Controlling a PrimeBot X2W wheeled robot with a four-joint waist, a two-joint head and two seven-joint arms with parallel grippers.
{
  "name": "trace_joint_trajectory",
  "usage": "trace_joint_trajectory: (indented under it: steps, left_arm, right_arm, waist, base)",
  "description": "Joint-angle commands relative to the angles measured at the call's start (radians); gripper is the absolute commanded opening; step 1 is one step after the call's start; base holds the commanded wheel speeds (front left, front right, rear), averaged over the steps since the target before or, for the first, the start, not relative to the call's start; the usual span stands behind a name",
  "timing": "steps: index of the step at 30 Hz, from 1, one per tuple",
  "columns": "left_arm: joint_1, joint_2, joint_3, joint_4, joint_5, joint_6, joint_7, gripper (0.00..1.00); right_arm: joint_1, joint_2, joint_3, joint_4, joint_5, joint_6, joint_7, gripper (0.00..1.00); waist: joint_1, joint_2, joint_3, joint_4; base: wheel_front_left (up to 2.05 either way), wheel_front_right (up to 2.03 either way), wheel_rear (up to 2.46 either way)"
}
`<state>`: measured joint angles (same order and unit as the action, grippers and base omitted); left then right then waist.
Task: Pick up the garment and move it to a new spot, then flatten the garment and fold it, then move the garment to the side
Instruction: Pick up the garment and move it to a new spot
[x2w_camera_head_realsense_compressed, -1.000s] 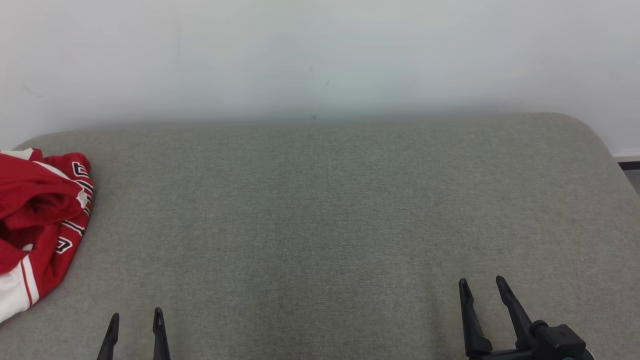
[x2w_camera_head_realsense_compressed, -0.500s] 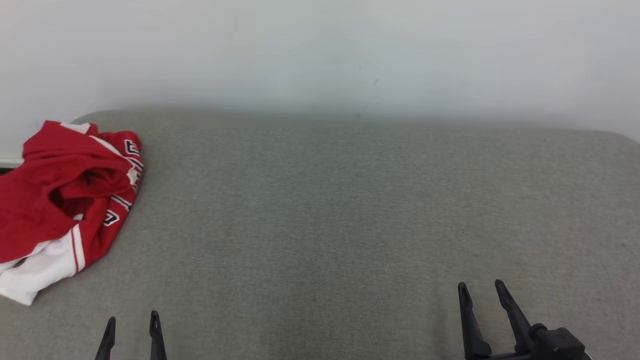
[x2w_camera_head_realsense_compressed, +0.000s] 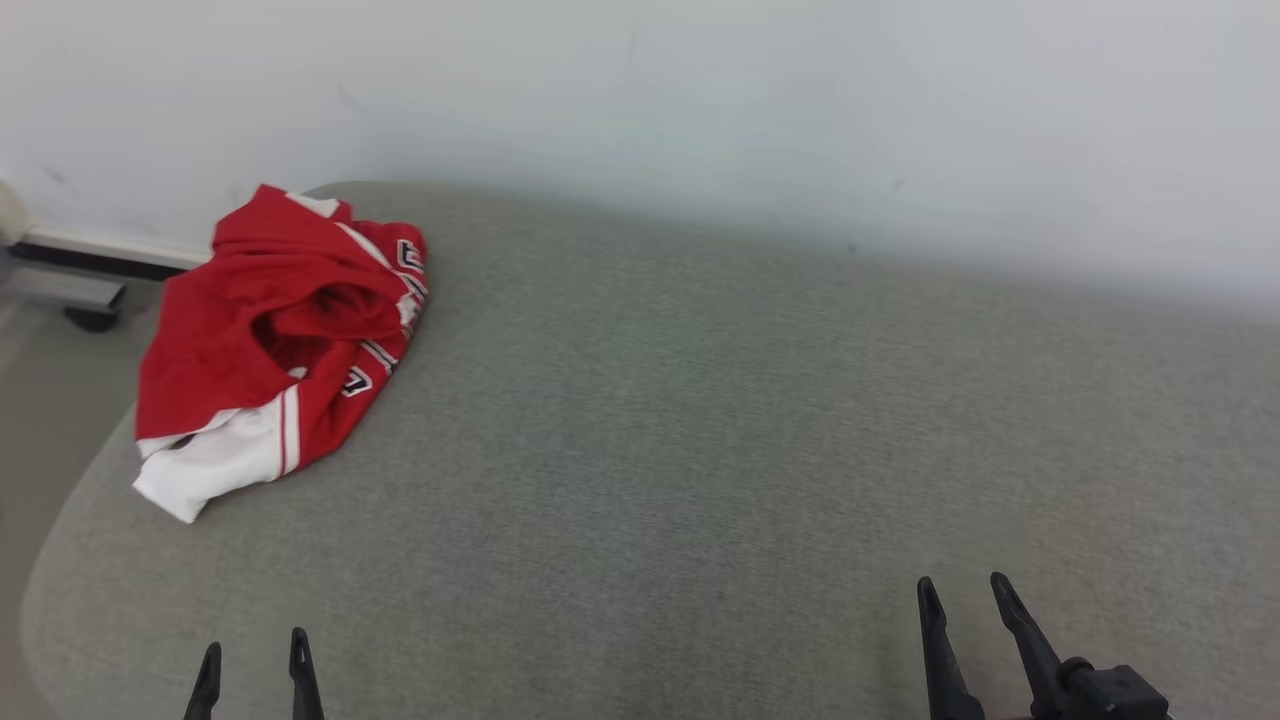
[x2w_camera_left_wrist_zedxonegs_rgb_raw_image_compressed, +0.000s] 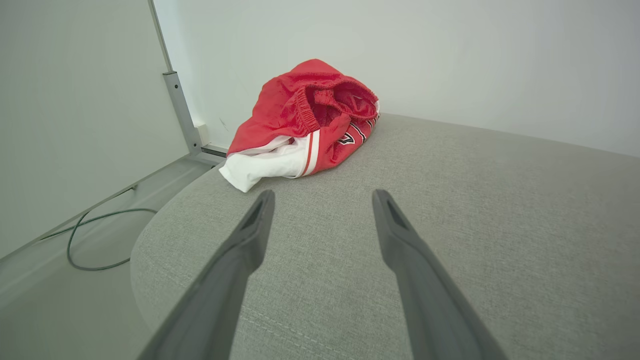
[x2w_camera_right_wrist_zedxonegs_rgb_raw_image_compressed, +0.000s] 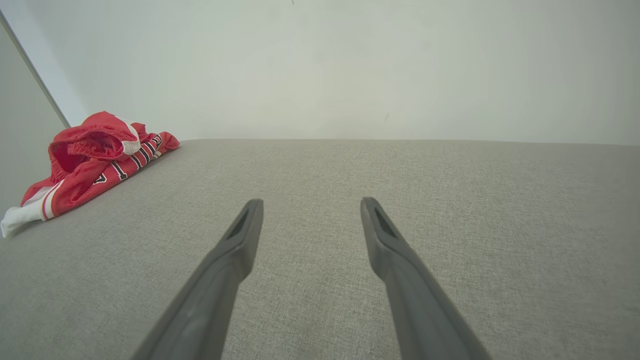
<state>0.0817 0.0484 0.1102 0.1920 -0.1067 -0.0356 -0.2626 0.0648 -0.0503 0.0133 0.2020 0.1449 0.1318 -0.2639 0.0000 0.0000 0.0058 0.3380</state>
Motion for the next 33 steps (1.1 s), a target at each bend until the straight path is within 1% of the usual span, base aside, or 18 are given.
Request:
trace_joint_trajectory:
  steps: [1,6,12,19,27,29,33]
  left_arm:
    - [0.008,0.004,0.005,0.003,0.003,0.001,-0.004,1.0]
    - [0.012,0.003,0.008,0.006,0.002,0.005,-0.004,1.0]
    - [0.014,0.004,0.017,0.012,-0.012,0.002,-0.004,1.0]
    - [0.02,0.003,0.036,0.001,-0.028,0.016,-0.004,1.0]
    - [0.016,0.003,0.041,-0.002,-0.032,0.022,-0.004,1.0]
    - [0.005,0.003,0.046,0.0,-0.03,0.018,-0.004,1.0]
    - [-0.024,0.003,0.067,0.012,-0.043,-0.005,-0.004,1.0]
  right_arm:
    - [0.01,0.0,0.001,-0.002,0.0,-0.002,-0.001,1.0]
    - [0.011,0.0,0.002,-0.003,-0.004,-0.002,-0.001,1.0]
    - [0.015,0.0,0.007,-0.003,-0.005,-0.002,-0.001,1.0]
    - [-0.017,0.0,0.026,0.005,-0.015,-0.002,-0.001,1.0]
    - [-0.021,0.0,0.032,0.008,-0.014,-0.002,-0.001,1.0]
    - [-0.022,0.0,0.033,0.009,-0.011,-0.002,-0.001,1.0]
    - [-0.019,0.0,0.039,0.002,-0.012,-0.002,-0.001,1.0]
  waist:
    - [0.0,0.0,-0.005,0.056]
    - [0.0,0.0,-0.007,0.114]
    - [0.0,0.0,-0.008,0.168]
    - [0.0,0.0,0.008,0.178]
    - [0.0,0.0,0.01,0.18]
    - [0.0,0.0,0.008,0.179]
    - [0.0,0.0,0.007,0.164]
  base:
    - [0.0,0.0,0.0]
    - [0.0,0.0,0.0]
    - [0.0,0.0,0.0]
    - [0.0,0.0,0.0]
    - [0.0,0.0,0.0]
    - [0.0,0.0,0.0]
    - [0.0,0.0,0.0]
